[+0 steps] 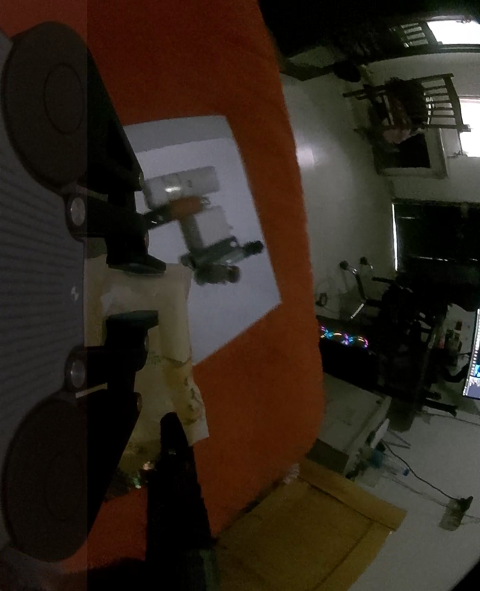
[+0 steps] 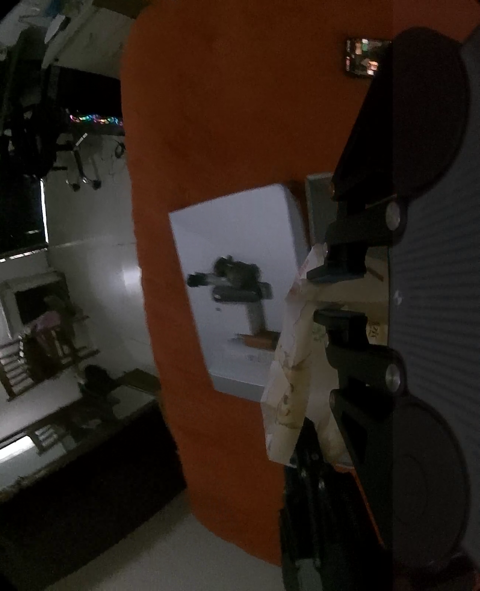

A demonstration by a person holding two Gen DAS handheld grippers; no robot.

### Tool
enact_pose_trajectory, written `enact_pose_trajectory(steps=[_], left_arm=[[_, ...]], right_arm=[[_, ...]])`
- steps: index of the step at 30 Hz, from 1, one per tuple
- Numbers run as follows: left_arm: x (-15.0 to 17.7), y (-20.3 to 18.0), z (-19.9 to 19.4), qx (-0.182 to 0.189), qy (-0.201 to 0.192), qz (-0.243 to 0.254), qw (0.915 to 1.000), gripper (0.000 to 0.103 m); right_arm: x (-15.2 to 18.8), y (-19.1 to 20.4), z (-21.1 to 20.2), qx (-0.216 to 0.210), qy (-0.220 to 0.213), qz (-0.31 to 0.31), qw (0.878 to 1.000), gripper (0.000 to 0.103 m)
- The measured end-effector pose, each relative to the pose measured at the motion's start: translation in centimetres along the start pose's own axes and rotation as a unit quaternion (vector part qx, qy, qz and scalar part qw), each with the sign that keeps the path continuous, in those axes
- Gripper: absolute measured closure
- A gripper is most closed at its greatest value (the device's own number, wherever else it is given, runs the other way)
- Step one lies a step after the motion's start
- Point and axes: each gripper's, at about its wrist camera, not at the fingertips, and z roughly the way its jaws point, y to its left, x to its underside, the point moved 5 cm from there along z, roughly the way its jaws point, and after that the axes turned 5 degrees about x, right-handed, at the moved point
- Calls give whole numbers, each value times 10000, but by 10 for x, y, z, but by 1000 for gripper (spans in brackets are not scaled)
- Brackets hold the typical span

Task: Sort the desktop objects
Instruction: 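Lower the paper bag into the white box and open the right tool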

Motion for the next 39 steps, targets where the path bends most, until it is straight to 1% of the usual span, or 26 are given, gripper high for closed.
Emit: enact_pose_trajectory(steps=[7, 12, 17, 21, 24, 30, 39], left_arm=[[37, 14, 13, -169, 126, -125, 9997, 85], [55, 24, 29, -240, 200, -306, 9990, 85], [77, 29, 46, -392, 282, -433, 9979, 85], [91, 38, 62, -478, 344, -657, 9961, 85], [100, 42, 74, -549, 424, -642, 9955, 85], [108, 49, 88, -609, 480, -855, 9933, 85], [111, 53, 100, -610, 560, -1096, 9905, 85]], right_arm=[[25, 8, 27, 24, 288, -238, 9993, 86], [42, 8, 53, 41, 514, -363, 9980, 86], [53, 7, 79, 51, 698, -521, 9962, 86], [61, 6, 106, 39, 825, -576, 9949, 86], [66, 4, 123, 9, 880, -587, 9944, 86], [68, 0, 146, 22, 973, -615, 9934, 86], [64, -3, 157, 44, 1008, -653, 9927, 86]])
